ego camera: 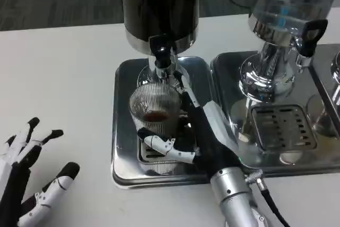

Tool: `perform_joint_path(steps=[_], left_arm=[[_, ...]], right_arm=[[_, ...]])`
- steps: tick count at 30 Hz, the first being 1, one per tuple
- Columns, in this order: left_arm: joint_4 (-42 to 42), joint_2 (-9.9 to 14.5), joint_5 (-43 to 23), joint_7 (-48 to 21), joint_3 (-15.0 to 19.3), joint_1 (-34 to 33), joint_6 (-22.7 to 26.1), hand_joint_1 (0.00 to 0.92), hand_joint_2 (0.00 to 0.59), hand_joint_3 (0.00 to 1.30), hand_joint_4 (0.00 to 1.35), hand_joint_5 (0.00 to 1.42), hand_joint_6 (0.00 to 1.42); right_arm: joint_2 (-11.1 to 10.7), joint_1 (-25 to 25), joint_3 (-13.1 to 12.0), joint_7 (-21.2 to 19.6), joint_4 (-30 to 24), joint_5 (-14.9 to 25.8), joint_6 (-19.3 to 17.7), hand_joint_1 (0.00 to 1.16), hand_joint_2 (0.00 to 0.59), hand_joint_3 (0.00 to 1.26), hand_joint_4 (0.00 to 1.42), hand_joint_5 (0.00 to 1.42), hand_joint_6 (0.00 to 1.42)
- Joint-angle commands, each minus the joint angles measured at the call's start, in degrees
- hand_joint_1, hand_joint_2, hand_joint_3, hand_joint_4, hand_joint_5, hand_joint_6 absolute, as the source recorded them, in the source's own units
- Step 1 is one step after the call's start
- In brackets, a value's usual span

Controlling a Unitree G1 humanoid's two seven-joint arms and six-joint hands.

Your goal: Grasp the cup under the faucet to collect the drink, then remove the cup.

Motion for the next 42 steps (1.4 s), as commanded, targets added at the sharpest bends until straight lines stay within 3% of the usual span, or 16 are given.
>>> perform_joint_path(steps=[1,11,21,42], left_arm=[[-0.77,-0.15,-0.98,-0.51,0.48,1.06,0.35,0.0,0.218,0.25,0.0,0.04,0.0],[-1.2,-0.15,-1.01,-0.26,0.61,1.41,0.55,0.0,0.219,0.26,0.0,0.04,0.0],[-1.16,-0.1,-0.96,-0.26,0.63,1.03,0.51,0.0,0.22,0.27,0.0,0.03,0.0],[-1.38,-0.88,-0.35,-0.02,-0.03,0.8,1.22,0.0,0.22,0.27,0.0,0.03,0.0]], right_arm=[[0.97,0.65,0.73,0.61,1.14,0.58,-0.47,0.75,0.165,0.0,0.19,0.29,0.52],[1.59,0.12,0.9,-2.59,2.4,-0.85,-1.14,0.82,0.157,0.13,0.29,0.42,0.62],[2.06,0.28,0.85,-7.86,3.57,-1.6,-2.98,0.89,0.161,0.3,0.43,0.62,0.87],[0.23,1.91,0.6,-14.79,1.93,-4.2,-7.16,0.98,0.165,0.43,0.58,0.87,1.29]])
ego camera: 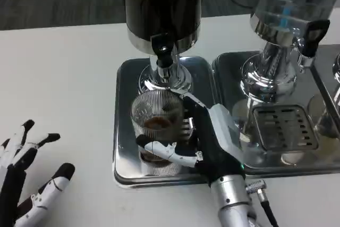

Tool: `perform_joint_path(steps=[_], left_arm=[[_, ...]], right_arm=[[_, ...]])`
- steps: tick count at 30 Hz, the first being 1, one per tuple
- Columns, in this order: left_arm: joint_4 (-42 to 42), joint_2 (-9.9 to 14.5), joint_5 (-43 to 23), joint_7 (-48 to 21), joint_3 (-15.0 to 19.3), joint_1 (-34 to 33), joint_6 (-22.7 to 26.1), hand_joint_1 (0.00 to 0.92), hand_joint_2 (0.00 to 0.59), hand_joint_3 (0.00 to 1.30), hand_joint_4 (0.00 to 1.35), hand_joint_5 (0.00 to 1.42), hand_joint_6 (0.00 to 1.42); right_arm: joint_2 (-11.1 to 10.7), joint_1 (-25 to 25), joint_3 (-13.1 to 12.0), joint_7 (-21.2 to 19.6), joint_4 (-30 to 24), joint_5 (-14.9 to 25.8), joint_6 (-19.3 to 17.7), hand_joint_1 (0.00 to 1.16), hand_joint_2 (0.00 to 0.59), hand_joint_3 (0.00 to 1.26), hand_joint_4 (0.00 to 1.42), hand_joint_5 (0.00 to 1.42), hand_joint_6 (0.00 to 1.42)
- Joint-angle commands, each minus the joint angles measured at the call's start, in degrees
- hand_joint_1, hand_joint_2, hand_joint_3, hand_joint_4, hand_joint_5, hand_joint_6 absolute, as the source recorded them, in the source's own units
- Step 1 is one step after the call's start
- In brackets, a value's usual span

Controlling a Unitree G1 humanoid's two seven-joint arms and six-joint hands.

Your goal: Grasp the cup under the faucet to collect the drink, then remove the cup.

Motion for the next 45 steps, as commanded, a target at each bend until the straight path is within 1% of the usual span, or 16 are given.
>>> perform_joint_path(steps=[1,4,9,12,15,17,20,22,23,28,29,31,34,37,41,45], left_arm=[[-0.44,-0.59,0.52,-0.17,-0.48,-0.45,0.58,0.0,0.22,0.26,0.0,0.02,0.0],[-0.12,-0.82,0.64,-0.45,-1.13,-0.95,0.5,0.0,0.222,0.25,0.0,0.02,0.0],[0.34,-1.11,0.73,-0.36,-1.96,-1.58,0.33,0.0,0.224,0.25,0.0,0.02,0.0],[0.77,-1.11,0.65,-0.29,-2.34,-1.85,0.25,0.0,0.224,0.25,0.0,0.02,0.0],[1.04,-0.95,0.83,-0.32,-2.81,-2.1,0.03,0.0,0.224,0.25,0.0,0.02,0.0],[0.92,-0.64,1.27,-0.28,-2.97,-2.19,-0.08,0.0,0.223,0.24,0.0,0.02,0.0],[0.49,0.27,2.72,-0.15,-2.95,-2.22,0.05,0.0,0.21,0.18,0.0,0.01,0.0],[0.21,0.64,3.86,-0.06,-2.91,-2.11,0.14,0.0,0.195,0.1,0.0,0.0,0.0],[-0.26,0.89,4.62,-0.13,-3.01,-2.02,0.38,0.0,0.171,0.02,0.0,0.0,0.0],[-7.52,3.76,11.55,-4.57,-4.67,-0.55,6.45,0.0,0.12,0.0,0.0,0.0,0.0],[-8.74,4.11,12.32,-4.99,-4.84,-0.09,7.2,0.0,0.117,0.0,0.0,0.0,0.0],[-10.84,4.5,12.93,-5.88,-4.78,1.02,8.49,0.0,0.106,0.0,0.0,0.0,0.0],[-14.3,5.01,14.06,-7.66,-4.52,2.98,10.88,0.0,0.089,0.0,0.0,0.0,0.0],[-17.16,5.07,15.87,-8.64,-4.79,4.99,13.14,0.0,0.075,0.0,0.0,0.0,0.0],[-19.94,4.18,16.62,-8.76,-4.92,8.19,15.11,0.0,0.069,0.0,0.0,0.0,0.0],[-23.21,2.97,17.66,-6.92,-4.55,12.17,16.4,0.0,0.063,0.0,0.0,0.0,0.0]], right_arm=[[-0.14,0.74,-0.77,-1.67,-1.09,0.4,-3.06,0.98,0.163,0.43,0.58,0.89,1.31],[-0.88,0.77,-1.33,-0.64,-1.66,1.07,-3.34,0.98,0.153,0.46,0.61,0.93,1.36],[-2.03,2.23,-2.22,-2.22,-4.33,-0.4,-2.84,0.98,0.149,0.48,0.63,0.94,1.38],[-2.0,2.72,-2.55,-2.33,-4.84,-0.68,-2.62,0.98,0.146,0.48,0.64,0.94,1.38],[-2.3,3.61,-2.32,-3.35,-5.98,-1.8,-3.49,0.99,0.143,0.48,0.64,0.95,1.39],[-3.33,5.0,-2.38,-4.03,-8.6,-2.91,-4.4,0.99,0.143,0.49,0.64,0.95,1.4],[-3.96,6.49,-2.3,-3.3,-11.56,-3.52,-4.09,0.99,0.142,0.49,0.64,0.95,1.4],[-4.4,7.68,-2.4,-2.63,-13.52,-3.43,-3.99,0.99,0.141,0.49,0.64,0.95,1.41],[-4.76,8.37,-2.46,-2.31,-14.63,-3.4,-4.06,0.99,0.14,0.49,0.64,0.95,1.41],[-7.31,12.78,-2.45,0.5,-20.37,-3.29,-4.46,0.99,0.138,0.5,0.64,0.95,1.41],[-7.67,13.78,-2.72,1.09,-21.29,-2.77,-4.58,0.99,0.137,0.5,0.64,0.95,1.4],[-8.64,15.18,-2.92,0.88,-22.82,-3.59,-5.12,0.99,0.137,0.5,0.64,0.95,1.4],[-8.84,17.13,-2.97,1.85,-25.01,-2.39,-5.59,0.99,0.136,0.5,0.64,0.95,1.4],[-9.06,18.84,-3.05,2.74,-26.86,-1.44,-6.15,0.99,0.135,0.5,0.64,0.95,1.4],[-10.12,22.07,-3.09,4.34,-31.35,-0.72,-7.45,0.99,0.135,0.5,0.64,0.95,1.4],[-11.53,24.8,-2.42,8.44,-35.38,1.71,-9.73,0.98,0.134,0.5,0.65,0.95,1.4]])
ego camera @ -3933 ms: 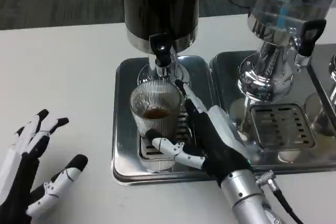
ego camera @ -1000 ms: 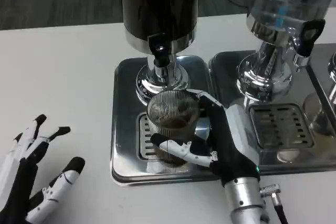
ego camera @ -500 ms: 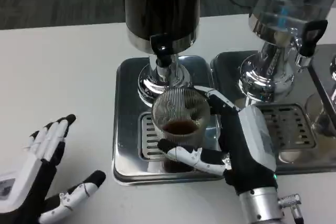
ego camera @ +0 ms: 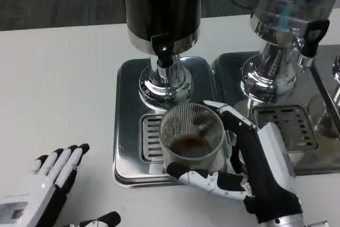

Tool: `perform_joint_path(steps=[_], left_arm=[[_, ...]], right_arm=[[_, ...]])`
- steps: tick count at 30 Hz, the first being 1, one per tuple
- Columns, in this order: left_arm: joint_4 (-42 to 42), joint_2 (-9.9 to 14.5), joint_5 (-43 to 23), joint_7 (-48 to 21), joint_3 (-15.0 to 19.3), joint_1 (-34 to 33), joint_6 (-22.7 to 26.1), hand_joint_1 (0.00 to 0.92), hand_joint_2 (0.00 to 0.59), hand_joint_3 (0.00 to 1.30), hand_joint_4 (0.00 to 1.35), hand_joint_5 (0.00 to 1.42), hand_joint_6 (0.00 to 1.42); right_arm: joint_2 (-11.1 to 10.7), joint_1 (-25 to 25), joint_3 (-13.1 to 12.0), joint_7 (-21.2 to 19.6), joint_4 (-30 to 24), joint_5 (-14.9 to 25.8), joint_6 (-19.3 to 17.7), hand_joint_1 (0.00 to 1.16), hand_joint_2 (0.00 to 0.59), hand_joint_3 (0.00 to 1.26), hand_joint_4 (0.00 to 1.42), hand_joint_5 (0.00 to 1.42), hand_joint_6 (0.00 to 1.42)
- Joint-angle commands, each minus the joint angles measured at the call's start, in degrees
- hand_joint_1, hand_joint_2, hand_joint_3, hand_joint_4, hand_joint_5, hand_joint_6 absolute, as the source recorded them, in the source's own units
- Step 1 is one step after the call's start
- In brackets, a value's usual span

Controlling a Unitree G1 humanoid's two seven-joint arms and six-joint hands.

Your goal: Grasp the cup under the faucet to collect the drink, then remove the cup.

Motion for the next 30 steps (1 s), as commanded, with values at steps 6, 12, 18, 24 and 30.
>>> perform_joint_path(steps=[6,12,18,24,30], left_arm=[[-7.46,-4.21,4.32,4.81,1.0,7.87,3.31,0.0,0.058,0.0,0.0,0.0,0.0],[-9.58,-5.48,3.81,4.69,2.25,10.13,4.49,0.0,0.055,0.0,0.0,0.0,0.0],[-10.64,-7.97,4.45,4.01,1.32,10.67,6.05,0.0,0.052,0.0,0.0,0.0,0.0],[-10.62,-8.09,4.54,3.88,1.45,10.17,6.61,0.0,0.049,0.0,0.0,0.0,0.0],[-10.11,-8.15,4.92,4.33,1.06,9.0,6.85,0.0,0.046,0.0,0.0,0.0,0.0]], right_arm=[[-1.88,4.4,1.09,6.53,-8.09,3.18,-5.23,0.98,0.132,0.51,0.66,0.95,1.41],[-1.96,5.11,0.59,9.4,-9.7,4.47,-5.48,0.98,0.132,0.51,0.66,0.95,1.41],[-1.88,5.7,0.25,9.98,-10.33,4.68,-5.94,0.97,0.132,0.51,0.66,0.96,1.41],[-1.74,5.59,-0.39,10.07,-10.29,4.46,-6.15,0.97,0.132,0.51,0.67,0.96,1.41],[-0.79,6.02,-1.4,9.27,-9.93,4.2,-6.36,0.97,0.132,0.51,0.67,0.96,1.41]])
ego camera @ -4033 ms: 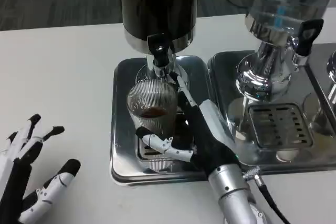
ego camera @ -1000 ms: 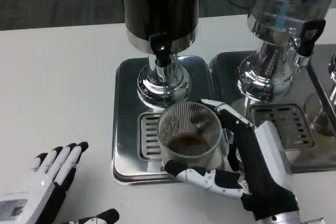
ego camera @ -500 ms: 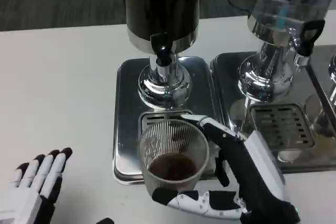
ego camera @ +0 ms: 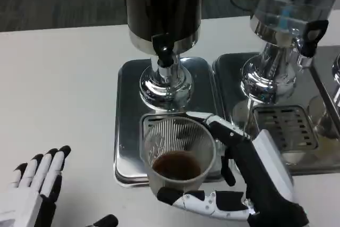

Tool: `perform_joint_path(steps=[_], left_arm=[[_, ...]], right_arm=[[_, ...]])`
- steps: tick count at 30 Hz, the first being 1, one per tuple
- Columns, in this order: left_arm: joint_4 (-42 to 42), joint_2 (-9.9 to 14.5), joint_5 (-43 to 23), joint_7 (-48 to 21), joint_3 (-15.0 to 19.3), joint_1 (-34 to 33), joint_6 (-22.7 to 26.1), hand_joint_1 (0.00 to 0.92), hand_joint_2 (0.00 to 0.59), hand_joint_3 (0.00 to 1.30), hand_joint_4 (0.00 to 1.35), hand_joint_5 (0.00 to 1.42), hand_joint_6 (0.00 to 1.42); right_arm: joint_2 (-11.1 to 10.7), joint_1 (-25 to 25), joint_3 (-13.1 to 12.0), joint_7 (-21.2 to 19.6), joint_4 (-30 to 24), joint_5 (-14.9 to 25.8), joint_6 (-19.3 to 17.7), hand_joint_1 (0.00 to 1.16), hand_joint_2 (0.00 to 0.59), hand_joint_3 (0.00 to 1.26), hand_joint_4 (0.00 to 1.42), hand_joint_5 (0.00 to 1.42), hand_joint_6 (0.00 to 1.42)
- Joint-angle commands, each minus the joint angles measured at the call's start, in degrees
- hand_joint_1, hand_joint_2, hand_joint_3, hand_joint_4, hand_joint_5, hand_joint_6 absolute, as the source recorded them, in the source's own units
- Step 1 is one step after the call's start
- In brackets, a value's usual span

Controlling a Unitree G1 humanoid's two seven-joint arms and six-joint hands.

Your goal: Grasp the cup under the faucet to collect the drink, then remove the cup.

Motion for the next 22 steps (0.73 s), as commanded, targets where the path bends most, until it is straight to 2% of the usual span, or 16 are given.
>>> perform_joint_path(steps=[1,10,19,22], left_arm=[[-0.12,-0.06,1.14,0.12,-0.5,-0.55,0.69,0.0,0.045,0.0,0.0,0.0,0.0],[0.31,0.38,1.02,0.13,-0.85,-1.74,0.77,0.0,0.046,0.0,0.0,0.0,0.0],[0.67,0.27,0.88,0.22,-1.08,-2.1,0.81,0.0,0.051,0.0,0.0,0.0,0.0],[0.7,0.24,0.83,0.23,-1.06,-2.19,0.85,0.0,0.051,0.0,0.0,0.0,0.0]], right_arm=[[1.13,-0.21,-0.57,-0.84,-0.65,0.69,-2.2,0.97,0.132,0.51,0.67,0.96,1.41],[1.61,-1.21,-0.33,0.51,0.16,0.89,-1.61,0.97,0.13,0.52,0.67,0.96,1.39],[2.21,-1.63,-0.74,-0.03,0.56,0.49,-2.01,0.96,0.136,0.52,0.67,0.96,1.39],[2.61,-1.51,-0.98,0.0,0.08,0.29,-0.99,0.96,0.137,0.51,0.67,0.96,1.39]])
